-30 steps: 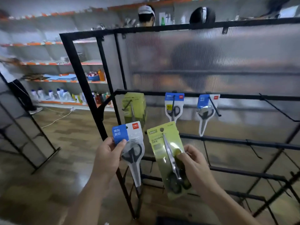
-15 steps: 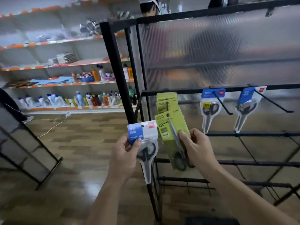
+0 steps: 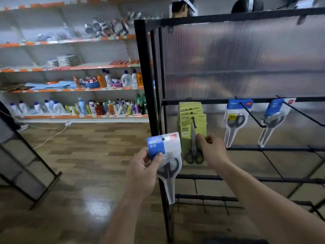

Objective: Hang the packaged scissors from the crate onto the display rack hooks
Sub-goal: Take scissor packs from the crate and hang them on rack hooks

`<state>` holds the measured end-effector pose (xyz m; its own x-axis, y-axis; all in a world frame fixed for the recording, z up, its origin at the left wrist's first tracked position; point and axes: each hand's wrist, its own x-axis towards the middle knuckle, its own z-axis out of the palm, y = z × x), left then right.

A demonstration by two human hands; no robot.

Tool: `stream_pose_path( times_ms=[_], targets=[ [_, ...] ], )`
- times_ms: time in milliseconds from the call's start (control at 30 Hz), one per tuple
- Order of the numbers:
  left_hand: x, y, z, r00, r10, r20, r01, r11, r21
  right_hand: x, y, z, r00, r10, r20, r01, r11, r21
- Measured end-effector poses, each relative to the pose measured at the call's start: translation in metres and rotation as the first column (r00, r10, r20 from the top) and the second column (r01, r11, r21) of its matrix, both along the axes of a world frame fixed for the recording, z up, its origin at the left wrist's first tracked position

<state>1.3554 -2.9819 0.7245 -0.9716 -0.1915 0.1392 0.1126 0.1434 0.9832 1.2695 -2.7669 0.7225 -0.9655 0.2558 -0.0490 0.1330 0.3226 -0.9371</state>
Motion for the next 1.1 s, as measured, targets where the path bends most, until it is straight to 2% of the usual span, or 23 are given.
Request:
stream_pose_path(
  times_ms=[300, 500, 700, 900, 1100],
  targets=[
    [-0.010, 0.028, 0.003, 0.999, -0.032, 0.025, 0.030, 0.998, 0.061, -0.036, 0.009, 0.016, 0.995, -0.033, 0.089, 0.033, 0.999, 0.006],
    [-0.012, 0.081, 0.011, 0.994, -0.106, 0.037, 0.102, 0.989, 0.104, 0.009, 0.067, 0.024, 0.992, 0.119, 0.051, -0.127, 0.971, 0.202],
    [-0.011, 0.159, 0.024, 0.982, -0.188, 0.024, 0.184, 0.976, 0.118, 0.072, 0.168, 0.029, 0.986, 0.167, 0.028, -0.163, 0.890, 0.427],
    [0.004, 0.232, 0.037, 0.974, -0.227, 0.002, 0.226, 0.972, 0.068, 0.110, 0.238, 0.032, 0.978, 0.206, 0.037, -0.205, 0.908, 0.366],
    [0.014, 0.307, 0.052, 0.977, -0.202, 0.061, 0.193, 0.972, 0.135, 0.133, 0.310, 0.028, 0.975, 0.220, 0.011, -0.206, 0.889, 0.409]
  ],
)
